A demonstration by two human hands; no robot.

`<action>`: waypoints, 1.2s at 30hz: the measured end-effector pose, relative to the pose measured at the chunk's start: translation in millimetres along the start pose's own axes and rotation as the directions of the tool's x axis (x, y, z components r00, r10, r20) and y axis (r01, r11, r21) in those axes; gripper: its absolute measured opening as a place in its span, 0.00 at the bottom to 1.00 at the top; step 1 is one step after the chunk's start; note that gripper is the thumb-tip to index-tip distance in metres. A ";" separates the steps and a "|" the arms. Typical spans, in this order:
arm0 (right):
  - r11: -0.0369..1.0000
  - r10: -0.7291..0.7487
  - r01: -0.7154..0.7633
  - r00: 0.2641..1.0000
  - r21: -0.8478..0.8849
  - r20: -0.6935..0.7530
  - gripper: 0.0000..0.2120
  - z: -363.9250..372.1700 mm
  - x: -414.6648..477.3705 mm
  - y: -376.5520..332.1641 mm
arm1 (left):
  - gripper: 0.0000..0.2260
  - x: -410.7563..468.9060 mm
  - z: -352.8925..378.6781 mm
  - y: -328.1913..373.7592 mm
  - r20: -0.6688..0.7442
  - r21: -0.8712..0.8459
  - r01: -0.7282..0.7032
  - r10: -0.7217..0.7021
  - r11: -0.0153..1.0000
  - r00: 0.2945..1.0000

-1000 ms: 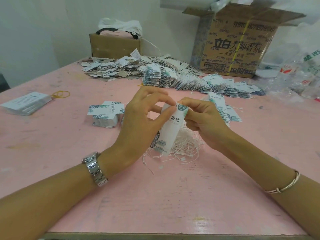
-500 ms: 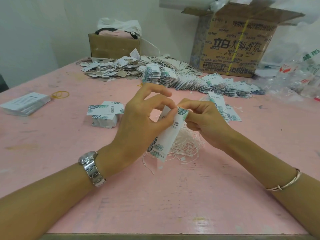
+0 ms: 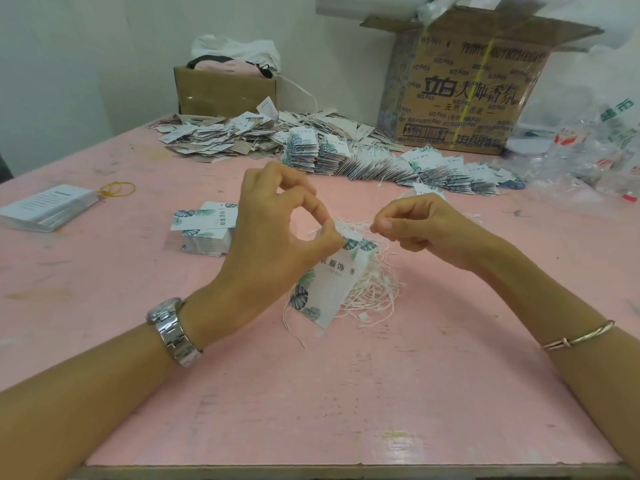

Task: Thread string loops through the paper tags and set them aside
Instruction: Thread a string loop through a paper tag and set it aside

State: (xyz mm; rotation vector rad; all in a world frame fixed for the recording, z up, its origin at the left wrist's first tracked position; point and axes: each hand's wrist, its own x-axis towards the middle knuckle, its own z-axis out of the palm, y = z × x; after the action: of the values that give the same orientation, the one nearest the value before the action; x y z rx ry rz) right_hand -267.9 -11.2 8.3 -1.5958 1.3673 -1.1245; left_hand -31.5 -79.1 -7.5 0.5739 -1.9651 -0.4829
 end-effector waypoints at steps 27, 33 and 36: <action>0.963 -0.041 0.045 0.999 0.265 -0.021 0.15 9.1 -0.4 -14.8 | 0.04 3.6 8.2 -8.2 0.226 -0.553 0.317 -0.228 0.770 0.947; 0.947 -0.087 0.121 0.988 0.298 -0.126 0.09 22.4 1.0 -21.0 | 0.06 1.9 9.3 -3.9 0.241 -0.585 0.326 -0.224 0.743 0.944; 0.959 -0.109 0.148 0.980 0.244 -0.167 0.10 27.2 1.1 -21.0 | 0.04 1.1 10.4 -1.3 0.250 -0.564 0.311 -0.202 0.765 0.947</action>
State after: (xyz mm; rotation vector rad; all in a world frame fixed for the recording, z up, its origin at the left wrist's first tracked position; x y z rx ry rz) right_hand -235.2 -9.1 18.7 -1.4516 1.1700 -1.4647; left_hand -41.0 -79.9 -11.9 0.3958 -1.7553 -1.3170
